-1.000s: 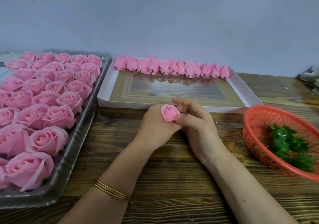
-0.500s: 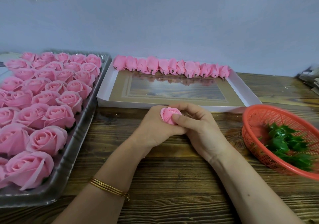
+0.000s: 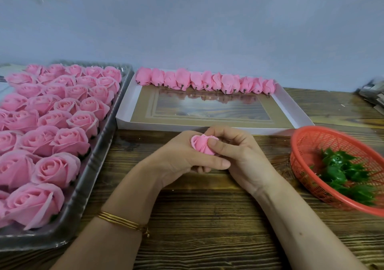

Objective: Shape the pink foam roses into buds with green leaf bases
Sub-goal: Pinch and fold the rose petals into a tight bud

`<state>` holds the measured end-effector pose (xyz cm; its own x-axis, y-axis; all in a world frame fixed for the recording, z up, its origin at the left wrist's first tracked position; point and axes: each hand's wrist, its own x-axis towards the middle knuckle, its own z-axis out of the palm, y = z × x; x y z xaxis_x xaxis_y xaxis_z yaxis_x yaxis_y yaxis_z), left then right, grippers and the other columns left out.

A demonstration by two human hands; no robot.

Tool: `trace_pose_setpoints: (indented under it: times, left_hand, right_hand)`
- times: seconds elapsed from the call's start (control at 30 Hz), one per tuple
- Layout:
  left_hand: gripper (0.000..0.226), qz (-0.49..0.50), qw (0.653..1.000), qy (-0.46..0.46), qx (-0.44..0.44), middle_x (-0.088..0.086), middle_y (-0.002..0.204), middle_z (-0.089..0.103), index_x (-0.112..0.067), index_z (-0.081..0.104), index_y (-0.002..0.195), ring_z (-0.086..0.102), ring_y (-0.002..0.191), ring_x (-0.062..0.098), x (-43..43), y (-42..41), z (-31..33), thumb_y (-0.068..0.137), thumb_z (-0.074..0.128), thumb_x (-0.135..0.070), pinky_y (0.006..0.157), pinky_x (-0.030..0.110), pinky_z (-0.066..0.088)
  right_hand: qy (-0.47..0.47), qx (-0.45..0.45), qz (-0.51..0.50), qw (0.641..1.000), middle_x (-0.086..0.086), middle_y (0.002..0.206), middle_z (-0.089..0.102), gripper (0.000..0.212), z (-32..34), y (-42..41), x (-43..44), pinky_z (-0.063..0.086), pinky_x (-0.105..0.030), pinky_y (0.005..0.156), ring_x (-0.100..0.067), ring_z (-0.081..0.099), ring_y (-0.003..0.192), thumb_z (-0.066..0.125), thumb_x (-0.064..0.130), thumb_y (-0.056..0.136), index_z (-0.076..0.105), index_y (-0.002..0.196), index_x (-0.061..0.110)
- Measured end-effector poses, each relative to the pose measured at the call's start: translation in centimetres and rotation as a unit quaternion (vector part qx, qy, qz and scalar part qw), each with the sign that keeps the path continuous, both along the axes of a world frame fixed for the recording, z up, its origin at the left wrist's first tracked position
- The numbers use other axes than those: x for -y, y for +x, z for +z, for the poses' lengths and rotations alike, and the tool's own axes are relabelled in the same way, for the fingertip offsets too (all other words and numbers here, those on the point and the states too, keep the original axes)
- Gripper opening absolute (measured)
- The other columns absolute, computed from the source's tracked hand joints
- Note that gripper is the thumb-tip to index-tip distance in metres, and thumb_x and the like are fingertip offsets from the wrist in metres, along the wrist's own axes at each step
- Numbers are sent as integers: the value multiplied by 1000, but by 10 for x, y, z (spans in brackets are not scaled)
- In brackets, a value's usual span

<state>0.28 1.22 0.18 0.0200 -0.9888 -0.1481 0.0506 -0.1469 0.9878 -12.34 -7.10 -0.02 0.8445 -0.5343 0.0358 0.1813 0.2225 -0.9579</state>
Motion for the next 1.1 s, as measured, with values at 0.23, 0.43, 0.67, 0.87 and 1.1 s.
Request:
trace_pose_setpoints:
  times: [0.23, 0.43, 0.67, 0.87, 1.1]
  left_hand:
    - [26, -94, 987, 10, -129, 1, 76, 61, -12, 68, 90, 57, 67, 10, -6, 9, 3, 67, 80, -14, 62, 19, 49]
    - [20, -120, 980, 9, -155, 3, 79, 62, -10, 67, 94, 60, 68, 9, -7, 13, 3, 76, 74, -14, 62, 17, 50]
    - [11, -99, 985, -1, -138, 4, 76, 62, -10, 66, 88, 59, 66, 12, -4, 8, 0, 81, 74, -12, 60, 19, 50]
    - [20, 27, 995, -14, -91, 10, 83, 73, -13, 76, 86, 69, 72, 14, 0, 3, -2, 68, 81, -21, 60, 18, 53]
    - [39, 108, 992, -21, -67, 16, 86, 74, -8, 73, 95, 73, 78, 19, 4, -1, -7, 59, 83, -17, 63, 19, 55]
  right_hand:
    - [22, -13, 1, 1000, -18, 69, 59, 19, 1, -2, 3, 51, -36, 58, -26, 56, 48, 64, 7, 77, 64, 93, -2]
    - [49, 6, 47, 998, -20, 75, 53, 20, 1, -2, 4, 50, -35, 56, -26, 45, 64, 68, 17, 71, 69, 87, 4]
    - [92, 19, 74, 993, -24, 76, 63, 21, 5, -2, 2, 53, -33, 45, -31, 56, 46, 57, 8, 76, 72, 90, 4]
    - [69, 0, -34, 997, -24, 83, 56, 33, -1, 1, 5, 46, -33, 53, -26, 49, 53, 65, 8, 72, 66, 103, 1]
    - [23, -12, -97, 995, -16, 85, 68, 14, -11, 3, 7, 53, -29, 57, -24, 65, 70, 72, 8, 67, 64, 79, 7]
